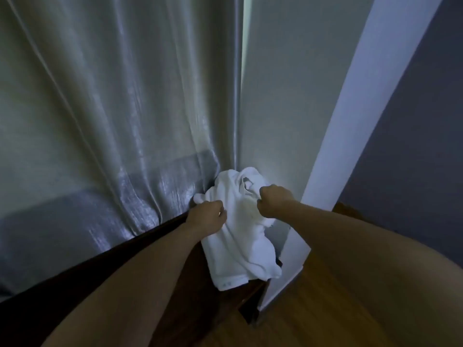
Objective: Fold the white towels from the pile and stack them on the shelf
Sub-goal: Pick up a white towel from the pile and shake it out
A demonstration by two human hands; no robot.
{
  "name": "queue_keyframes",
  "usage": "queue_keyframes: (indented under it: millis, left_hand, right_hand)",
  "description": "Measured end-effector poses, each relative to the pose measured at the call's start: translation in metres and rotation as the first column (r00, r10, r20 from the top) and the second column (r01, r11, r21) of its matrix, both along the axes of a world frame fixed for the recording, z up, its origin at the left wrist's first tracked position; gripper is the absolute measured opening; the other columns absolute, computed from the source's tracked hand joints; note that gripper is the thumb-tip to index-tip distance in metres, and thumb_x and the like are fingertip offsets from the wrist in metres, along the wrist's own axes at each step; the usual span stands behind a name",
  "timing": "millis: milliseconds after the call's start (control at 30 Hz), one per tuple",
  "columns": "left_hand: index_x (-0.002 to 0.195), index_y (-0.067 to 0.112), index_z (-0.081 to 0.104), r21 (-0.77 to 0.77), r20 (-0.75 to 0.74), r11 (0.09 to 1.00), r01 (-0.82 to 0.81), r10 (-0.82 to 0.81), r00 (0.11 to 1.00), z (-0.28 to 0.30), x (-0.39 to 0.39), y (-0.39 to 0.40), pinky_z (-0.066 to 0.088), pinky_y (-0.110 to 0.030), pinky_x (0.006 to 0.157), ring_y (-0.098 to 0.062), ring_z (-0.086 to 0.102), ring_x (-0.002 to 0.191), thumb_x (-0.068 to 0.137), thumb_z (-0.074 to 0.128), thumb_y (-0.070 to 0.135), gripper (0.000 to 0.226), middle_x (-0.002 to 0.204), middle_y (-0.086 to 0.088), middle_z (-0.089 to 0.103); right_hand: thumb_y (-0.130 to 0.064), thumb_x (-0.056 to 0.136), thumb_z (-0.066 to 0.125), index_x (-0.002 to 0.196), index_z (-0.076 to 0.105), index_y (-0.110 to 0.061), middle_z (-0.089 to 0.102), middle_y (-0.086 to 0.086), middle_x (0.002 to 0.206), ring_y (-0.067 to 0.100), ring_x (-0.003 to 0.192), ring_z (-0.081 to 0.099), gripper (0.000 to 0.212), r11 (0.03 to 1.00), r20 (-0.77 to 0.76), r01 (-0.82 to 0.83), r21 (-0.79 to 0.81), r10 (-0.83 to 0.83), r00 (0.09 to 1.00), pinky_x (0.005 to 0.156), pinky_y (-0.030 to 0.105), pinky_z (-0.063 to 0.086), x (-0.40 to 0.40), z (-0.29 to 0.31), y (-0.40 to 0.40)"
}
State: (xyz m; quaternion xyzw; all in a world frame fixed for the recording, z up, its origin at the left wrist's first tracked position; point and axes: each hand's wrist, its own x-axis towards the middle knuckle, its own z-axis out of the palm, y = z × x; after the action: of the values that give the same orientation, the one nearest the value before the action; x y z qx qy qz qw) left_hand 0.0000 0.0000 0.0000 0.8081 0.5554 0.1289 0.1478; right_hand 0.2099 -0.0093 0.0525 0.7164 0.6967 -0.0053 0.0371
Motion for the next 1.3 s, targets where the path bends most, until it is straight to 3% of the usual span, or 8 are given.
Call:
queue_keyframes:
  millis: [133,233,433,600,833,1067,1167,1300]
  left_hand:
    - [0.114,0.009,0.055,-0.04,0.054,0.999,-0.037,0.039,0.998,-0.011,0.007,0.025,0.047,-0.033,0.067,-0.032,0.066,0.091,0.1,0.052,0.035,0.03,0.101,-0.013,0.069]
    - [0.124,0.009,0.048,-0.068,0.123,0.996,-0.051,0.06,0.991,-0.016,0.015,0.051,0.054,-0.04,0.077,-0.031,0.066,0.095,0.099,0.054,0.04,0.04,0.107,-0.012,0.068]
    - [0.124,0.011,0.046,-0.115,0.263,0.991,-0.065,0.094,0.96,-0.012,0.036,0.091,0.054,-0.038,0.077,-0.027,0.067,0.098,0.091,0.061,0.059,0.061,0.11,-0.009,0.068]
    - [0.123,0.016,0.044,-0.118,0.29,0.99,-0.08,0.112,0.95,-0.013,0.04,0.104,0.057,-0.04,0.077,-0.024,0.069,0.096,0.076,0.056,0.083,0.083,0.113,-0.005,0.069]
    - [0.135,0.016,0.044,-0.129,0.392,0.984,-0.123,0.165,0.905,0.007,0.045,0.125,0.057,-0.042,0.087,-0.026,0.067,0.109,0.065,0.07,0.077,0.096,0.126,-0.004,0.067]
    - [0.109,0.011,0.057,-0.044,0.508,0.989,-0.144,0.146,0.849,0.032,0.046,0.138,0.054,-0.036,0.074,-0.031,0.067,0.088,0.089,0.061,0.027,0.027,0.09,-0.006,0.066]
    - [0.117,0.012,0.057,0.007,0.593,0.984,-0.179,0.14,0.793,0.056,0.038,0.139,0.054,-0.038,0.076,-0.029,0.066,0.09,0.087,0.055,0.024,0.033,0.095,-0.009,0.068]
    - [0.1,0.015,0.053,0.063,0.741,0.965,-0.254,0.124,0.659,0.087,0.028,0.13,0.048,-0.021,0.062,0.002,0.057,0.07,0.092,0.052,0.011,0.009,0.085,-0.001,0.064]
  right_hand:
    - [-0.026,0.102,0.043,0.138,0.045,-0.016,0.064,0.016,0.119,0.038,0.102,0.064,0.038,0.985,-0.085,-0.027,0.172,0.042,0.996,0.073,0.034,0.038,-0.013,-0.003,0.04]
    - [-0.02,0.099,0.046,0.152,0.036,-0.027,0.063,0.014,0.126,0.038,0.107,0.064,0.054,0.99,-0.104,-0.033,0.139,0.047,0.993,0.078,0.037,0.046,-0.019,-0.002,0.075]
    - [-0.018,0.091,0.055,0.102,0.067,-0.014,0.069,0.012,0.104,0.036,0.096,0.067,0.017,0.991,-0.042,-0.063,0.118,0.069,0.997,0.07,0.033,0.045,-0.012,-0.004,0.12]
    - [-0.021,0.092,0.052,0.095,0.07,-0.009,0.073,0.014,0.087,0.039,0.079,0.068,0.022,0.909,-0.222,-0.092,0.407,0.195,0.955,0.064,0.037,0.051,-0.011,0.03,0.144]
    - [-0.028,0.088,0.057,0.085,0.071,-0.016,0.068,-0.001,0.072,0.022,0.074,0.067,0.019,0.728,-0.364,-0.03,0.685,0.378,0.852,0.067,0.031,0.05,-0.025,0.143,0.156]
    - [-0.03,0.087,0.054,0.084,0.073,-0.015,0.069,-0.001,0.068,0.01,0.062,0.064,0.024,0.726,-0.394,-0.102,0.68,0.48,0.784,0.064,0.029,0.054,-0.033,0.183,0.149]
    - [-0.028,0.087,0.056,0.082,0.07,-0.01,0.066,0.001,0.067,0.012,0.061,0.061,0.023,0.775,-0.413,-0.15,0.614,0.477,0.775,0.058,0.026,0.046,-0.027,0.182,0.146]
    - [-0.023,0.09,0.06,0.084,0.067,-0.007,0.066,0.011,0.075,0.018,0.057,0.055,0.019,0.881,-0.521,-0.247,0.403,0.443,0.729,0.05,0.027,0.044,-0.011,0.166,0.143]
